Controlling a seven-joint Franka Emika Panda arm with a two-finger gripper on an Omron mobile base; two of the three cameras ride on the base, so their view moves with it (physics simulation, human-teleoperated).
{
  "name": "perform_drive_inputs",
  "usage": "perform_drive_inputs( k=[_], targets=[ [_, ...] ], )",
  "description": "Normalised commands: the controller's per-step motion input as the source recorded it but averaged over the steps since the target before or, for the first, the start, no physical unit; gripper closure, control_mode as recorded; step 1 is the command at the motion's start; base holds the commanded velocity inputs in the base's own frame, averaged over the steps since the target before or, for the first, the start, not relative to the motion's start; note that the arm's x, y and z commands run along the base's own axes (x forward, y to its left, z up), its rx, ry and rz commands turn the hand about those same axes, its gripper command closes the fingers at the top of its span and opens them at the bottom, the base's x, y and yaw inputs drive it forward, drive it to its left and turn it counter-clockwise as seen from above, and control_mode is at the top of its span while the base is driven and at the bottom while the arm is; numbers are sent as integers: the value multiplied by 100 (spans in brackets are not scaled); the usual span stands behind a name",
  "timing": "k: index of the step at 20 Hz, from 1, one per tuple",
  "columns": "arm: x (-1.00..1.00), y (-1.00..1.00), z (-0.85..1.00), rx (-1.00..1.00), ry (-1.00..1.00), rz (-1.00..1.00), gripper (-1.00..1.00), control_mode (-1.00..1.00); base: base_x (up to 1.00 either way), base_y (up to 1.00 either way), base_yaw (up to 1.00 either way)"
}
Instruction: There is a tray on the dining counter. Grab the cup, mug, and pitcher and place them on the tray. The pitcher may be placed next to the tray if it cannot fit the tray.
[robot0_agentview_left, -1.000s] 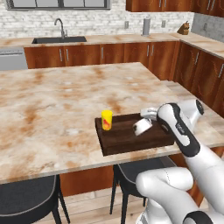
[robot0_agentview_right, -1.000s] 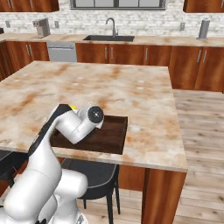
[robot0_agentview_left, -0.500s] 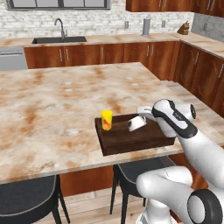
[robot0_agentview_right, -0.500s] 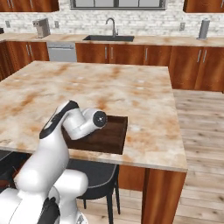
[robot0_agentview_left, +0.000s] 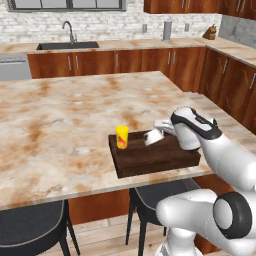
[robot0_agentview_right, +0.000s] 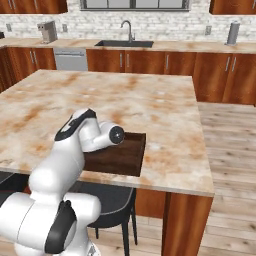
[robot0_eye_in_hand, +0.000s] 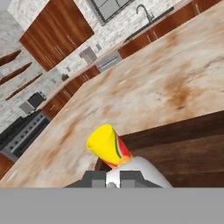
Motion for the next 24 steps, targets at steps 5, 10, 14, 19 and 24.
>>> perform_drive_inputs(
  k=[5, 10, 14, 19, 24],
  targets=[
    [11, 1, -9, 0, -5, 0, 100, -100, 0, 0, 0],
    [0, 16, -2, 0, -1, 0, 100, -100, 0, 0, 0],
    [0, 9, -6, 0, 0, 0, 100, -100, 0, 0, 0],
    [0, 0, -2, 0, 0, 0, 100, -100, 0, 0, 0],
    [0, -1, -11, 0, 0, 0, 100, -100, 0, 0, 0]
  ],
)
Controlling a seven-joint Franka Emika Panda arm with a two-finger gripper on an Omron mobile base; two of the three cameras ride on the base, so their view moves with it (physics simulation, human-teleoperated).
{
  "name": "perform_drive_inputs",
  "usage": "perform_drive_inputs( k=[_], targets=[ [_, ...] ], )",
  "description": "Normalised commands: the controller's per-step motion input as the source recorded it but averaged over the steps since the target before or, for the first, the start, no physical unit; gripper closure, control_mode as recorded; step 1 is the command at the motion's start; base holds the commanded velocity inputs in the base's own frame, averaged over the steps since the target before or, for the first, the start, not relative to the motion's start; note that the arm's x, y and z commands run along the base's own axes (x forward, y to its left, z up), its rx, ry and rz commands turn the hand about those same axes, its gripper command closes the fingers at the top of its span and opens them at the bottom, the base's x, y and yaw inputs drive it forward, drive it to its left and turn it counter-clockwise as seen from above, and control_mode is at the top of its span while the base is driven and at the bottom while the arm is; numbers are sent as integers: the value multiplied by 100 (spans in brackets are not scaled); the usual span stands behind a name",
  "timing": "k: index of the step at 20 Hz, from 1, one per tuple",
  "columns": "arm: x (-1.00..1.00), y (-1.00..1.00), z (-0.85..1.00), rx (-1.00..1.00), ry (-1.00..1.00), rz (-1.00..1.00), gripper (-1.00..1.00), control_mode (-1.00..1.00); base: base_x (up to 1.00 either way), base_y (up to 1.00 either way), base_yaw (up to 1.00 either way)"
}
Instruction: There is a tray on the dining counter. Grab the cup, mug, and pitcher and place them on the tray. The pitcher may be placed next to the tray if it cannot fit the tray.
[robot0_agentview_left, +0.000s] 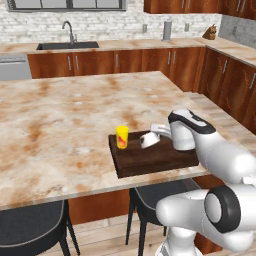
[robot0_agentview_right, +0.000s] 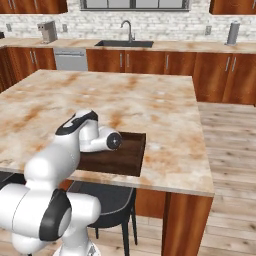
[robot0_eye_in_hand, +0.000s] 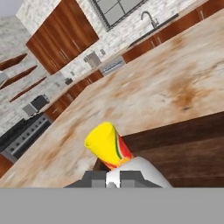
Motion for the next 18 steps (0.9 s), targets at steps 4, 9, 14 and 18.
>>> perform_drive_inputs(
  k=[4, 9, 14, 18],
  targets=[
    [0, -1, -22, 0, 0, 0, 100, -100, 0, 0, 0],
    [5, 0, -22, 0, -2, 0, 100, -100, 0, 0, 0],
    [2, 0, -10, 1, -9, 0, 100, -100, 0, 0, 0],
    [7, 0, -7, 3, -10, 0, 100, -100, 0, 0, 0]
  ],
)
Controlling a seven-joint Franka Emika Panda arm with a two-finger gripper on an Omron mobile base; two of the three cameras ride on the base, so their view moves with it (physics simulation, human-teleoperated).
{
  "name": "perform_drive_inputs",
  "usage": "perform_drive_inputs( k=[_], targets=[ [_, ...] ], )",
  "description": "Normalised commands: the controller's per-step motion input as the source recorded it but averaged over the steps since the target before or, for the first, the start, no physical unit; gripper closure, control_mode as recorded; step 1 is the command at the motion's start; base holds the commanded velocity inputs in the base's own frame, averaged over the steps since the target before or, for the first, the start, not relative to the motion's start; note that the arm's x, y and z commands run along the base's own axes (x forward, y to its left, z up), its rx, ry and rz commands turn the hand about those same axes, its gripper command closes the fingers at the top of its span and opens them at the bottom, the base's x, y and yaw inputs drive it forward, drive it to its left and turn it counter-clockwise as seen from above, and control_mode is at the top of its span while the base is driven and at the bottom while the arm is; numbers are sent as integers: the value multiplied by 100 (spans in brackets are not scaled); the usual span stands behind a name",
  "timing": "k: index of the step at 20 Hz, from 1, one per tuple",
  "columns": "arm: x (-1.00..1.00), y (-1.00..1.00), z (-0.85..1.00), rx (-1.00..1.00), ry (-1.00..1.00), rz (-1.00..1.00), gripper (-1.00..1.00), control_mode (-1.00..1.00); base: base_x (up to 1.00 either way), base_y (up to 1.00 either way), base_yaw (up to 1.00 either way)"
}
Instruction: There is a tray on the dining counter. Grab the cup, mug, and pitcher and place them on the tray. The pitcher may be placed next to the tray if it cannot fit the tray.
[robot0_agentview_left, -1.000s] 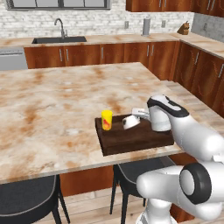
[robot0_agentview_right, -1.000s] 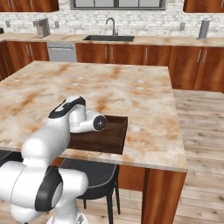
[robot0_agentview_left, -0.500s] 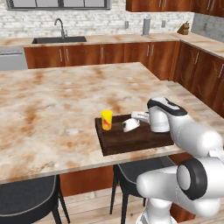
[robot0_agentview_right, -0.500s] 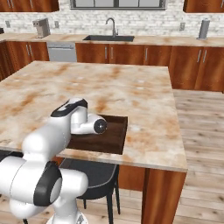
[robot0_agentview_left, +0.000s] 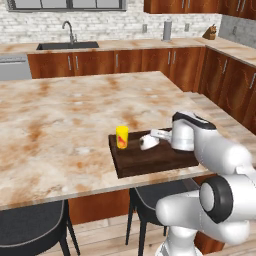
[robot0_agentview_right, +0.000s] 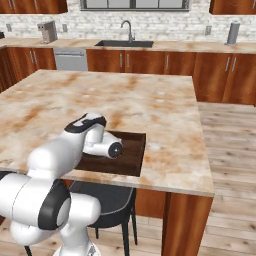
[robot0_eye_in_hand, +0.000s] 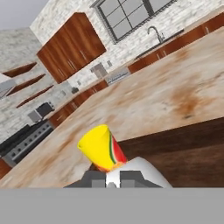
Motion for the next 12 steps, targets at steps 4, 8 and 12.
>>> perform_drive_inputs(
  k=[4, 8, 12],
  targets=[
    [15, 0, 0, 6, -5, 0, 100, -100, 0, 0, 0],
    [20, 0, -8, 1, 0, 0, 100, -100, 0, 0, 0],
    [26, 0, -12, 0, 0, 0, 100, -100, 0, 0, 0]
  ],
)
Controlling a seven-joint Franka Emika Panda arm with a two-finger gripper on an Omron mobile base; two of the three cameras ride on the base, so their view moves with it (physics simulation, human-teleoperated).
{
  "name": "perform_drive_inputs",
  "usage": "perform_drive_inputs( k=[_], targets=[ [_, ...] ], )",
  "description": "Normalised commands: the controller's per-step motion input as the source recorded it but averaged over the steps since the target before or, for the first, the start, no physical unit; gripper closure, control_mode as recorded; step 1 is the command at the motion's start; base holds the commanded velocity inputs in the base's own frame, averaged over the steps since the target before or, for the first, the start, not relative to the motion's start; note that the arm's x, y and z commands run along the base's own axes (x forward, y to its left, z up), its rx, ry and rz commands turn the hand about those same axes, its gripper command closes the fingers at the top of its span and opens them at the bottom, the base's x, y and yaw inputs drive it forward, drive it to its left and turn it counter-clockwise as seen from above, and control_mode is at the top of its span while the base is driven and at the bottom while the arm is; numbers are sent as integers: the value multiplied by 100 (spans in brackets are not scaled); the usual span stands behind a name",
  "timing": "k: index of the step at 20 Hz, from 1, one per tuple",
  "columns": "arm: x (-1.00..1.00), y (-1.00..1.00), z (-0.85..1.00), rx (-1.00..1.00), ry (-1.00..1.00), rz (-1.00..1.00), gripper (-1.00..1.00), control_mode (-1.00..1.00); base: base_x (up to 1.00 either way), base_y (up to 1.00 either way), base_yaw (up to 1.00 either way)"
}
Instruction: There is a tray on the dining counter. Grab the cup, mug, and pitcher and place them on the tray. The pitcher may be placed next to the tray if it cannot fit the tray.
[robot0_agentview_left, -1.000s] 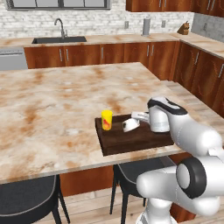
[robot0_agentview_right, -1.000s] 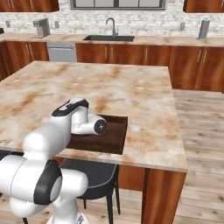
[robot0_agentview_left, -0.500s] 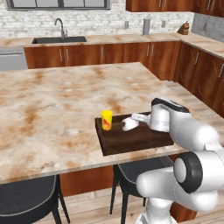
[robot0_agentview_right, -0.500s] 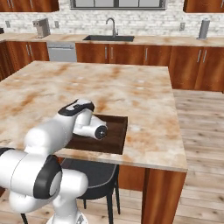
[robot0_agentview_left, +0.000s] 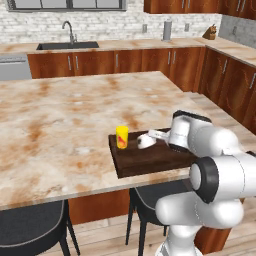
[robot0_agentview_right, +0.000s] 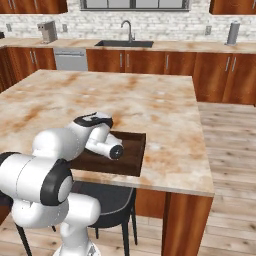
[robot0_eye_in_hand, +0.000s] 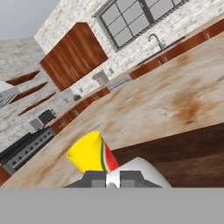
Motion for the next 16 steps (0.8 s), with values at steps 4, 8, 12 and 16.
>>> perform_drive_inputs(
  k=[4, 8, 12, 16],
  targets=[
    [15, 0, -18, 0, 1, 0, 100, -100, 0, 0, 0],
    [0, 0, -19, 0, 3, 0, 100, -100, 0, 0, 0],
    [1, 0, -13, 0, 0, 0, 100, -100, 0, 0, 0],
    [7, 0, 0, 4, -5, 0, 100, -100, 0, 0, 0]
  ],
)
